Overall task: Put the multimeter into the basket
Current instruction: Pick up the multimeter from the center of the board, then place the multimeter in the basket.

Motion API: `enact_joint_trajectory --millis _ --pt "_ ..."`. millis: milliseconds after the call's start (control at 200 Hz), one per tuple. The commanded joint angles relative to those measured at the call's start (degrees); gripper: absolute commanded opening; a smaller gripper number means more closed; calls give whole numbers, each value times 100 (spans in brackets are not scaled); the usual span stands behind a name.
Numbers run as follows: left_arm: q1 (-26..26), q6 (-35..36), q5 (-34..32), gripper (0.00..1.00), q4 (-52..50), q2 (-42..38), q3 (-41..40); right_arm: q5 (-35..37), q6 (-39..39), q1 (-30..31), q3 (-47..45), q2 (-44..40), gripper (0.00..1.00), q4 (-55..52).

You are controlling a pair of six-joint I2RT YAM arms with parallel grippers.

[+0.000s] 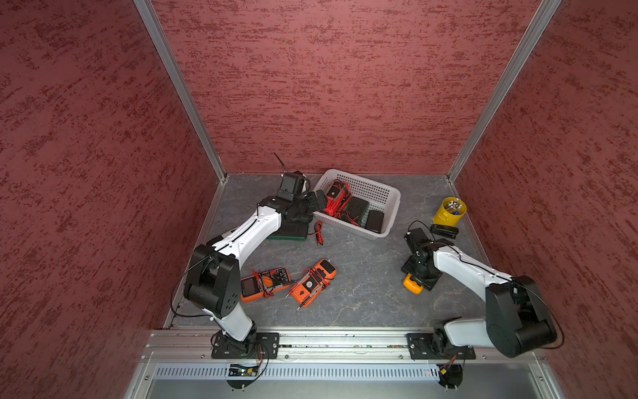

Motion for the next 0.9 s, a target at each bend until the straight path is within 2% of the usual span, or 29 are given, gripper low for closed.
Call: enact_joint_trajectory --millis 0,145,220,356,541,781,897 --pt "39 28 -97 100 -48 -196 -101 263 -532 -7 358 -540 33 99" --pt "38 25 -136 100 -24 -250 -160 471 -1092 -11 764 -1093 26 -25" --pt "40 28 -148 100 -35 -245 -156 537 -1267 -6 1068 -1225 26 -178" --pt "38 28 -158 100 -73 -265 -173 230 -1739 -7 1664 -1225 26 -147" --pt "40 53 -258 100 -119 -391 -290 -643 -2763 29 2664 -719 23 142" --pt "38 93 -270 100 -139 -432 -308 -1786 -4542 69 3764 227 23 294" --pt "46 120 -302 100 -136 -437 -295 -1754 -5165 121 4192 700 24 150"
